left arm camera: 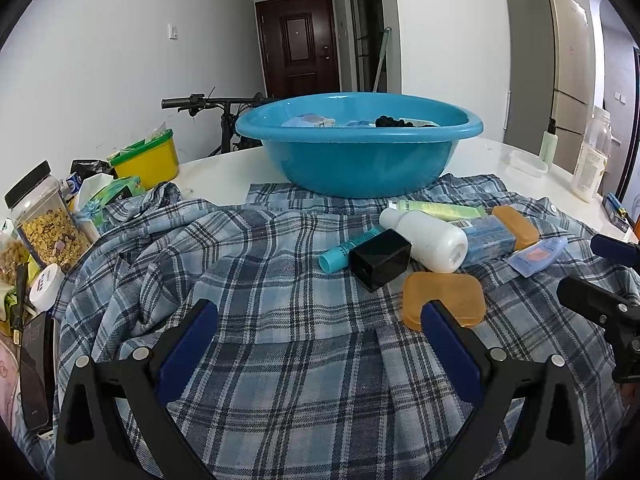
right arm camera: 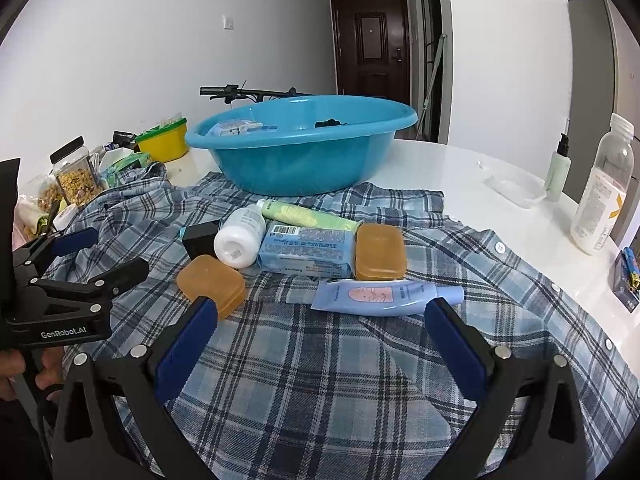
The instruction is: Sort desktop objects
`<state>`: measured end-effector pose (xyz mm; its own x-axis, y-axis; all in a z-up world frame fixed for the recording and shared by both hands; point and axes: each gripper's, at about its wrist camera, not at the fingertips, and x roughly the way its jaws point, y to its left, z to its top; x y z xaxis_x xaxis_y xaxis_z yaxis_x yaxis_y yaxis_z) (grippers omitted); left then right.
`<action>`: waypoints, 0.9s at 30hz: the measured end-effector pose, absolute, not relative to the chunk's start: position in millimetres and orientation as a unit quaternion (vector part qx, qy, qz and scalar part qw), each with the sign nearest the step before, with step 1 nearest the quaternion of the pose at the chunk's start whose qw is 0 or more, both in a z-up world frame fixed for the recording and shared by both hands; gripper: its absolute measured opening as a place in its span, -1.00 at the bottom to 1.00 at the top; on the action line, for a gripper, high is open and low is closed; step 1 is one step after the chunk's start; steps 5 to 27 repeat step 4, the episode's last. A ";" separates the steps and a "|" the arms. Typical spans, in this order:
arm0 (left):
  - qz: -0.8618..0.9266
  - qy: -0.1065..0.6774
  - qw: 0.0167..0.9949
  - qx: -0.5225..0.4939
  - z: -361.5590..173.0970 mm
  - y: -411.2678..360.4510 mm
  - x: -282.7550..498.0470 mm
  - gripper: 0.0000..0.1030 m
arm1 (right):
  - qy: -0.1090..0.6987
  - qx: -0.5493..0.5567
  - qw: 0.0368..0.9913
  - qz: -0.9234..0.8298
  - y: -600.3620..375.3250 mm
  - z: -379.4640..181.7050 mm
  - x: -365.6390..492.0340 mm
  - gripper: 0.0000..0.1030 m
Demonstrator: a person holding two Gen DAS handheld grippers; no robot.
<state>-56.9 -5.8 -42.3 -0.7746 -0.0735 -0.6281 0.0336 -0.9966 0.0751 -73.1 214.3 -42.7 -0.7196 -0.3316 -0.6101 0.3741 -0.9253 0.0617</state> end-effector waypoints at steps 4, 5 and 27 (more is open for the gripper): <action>-0.943 -0.032 0.027 0.331 -42.2 -5.1 -56.7 1.00 | 0.033 0.324 0.191 -0.926 214.3 -42.9 -73.4 1.00; -0.943 -0.032 0.027 0.331 -42.2 -5.1 -56.7 1.00 | 0.033 0.324 0.191 -0.926 214.3 -42.9 -73.4 1.00; -0.943 -0.032 0.027 0.331 -42.2 -5.1 -56.7 1.00 | 0.033 0.324 0.191 -0.926 214.3 -42.9 -73.4 1.00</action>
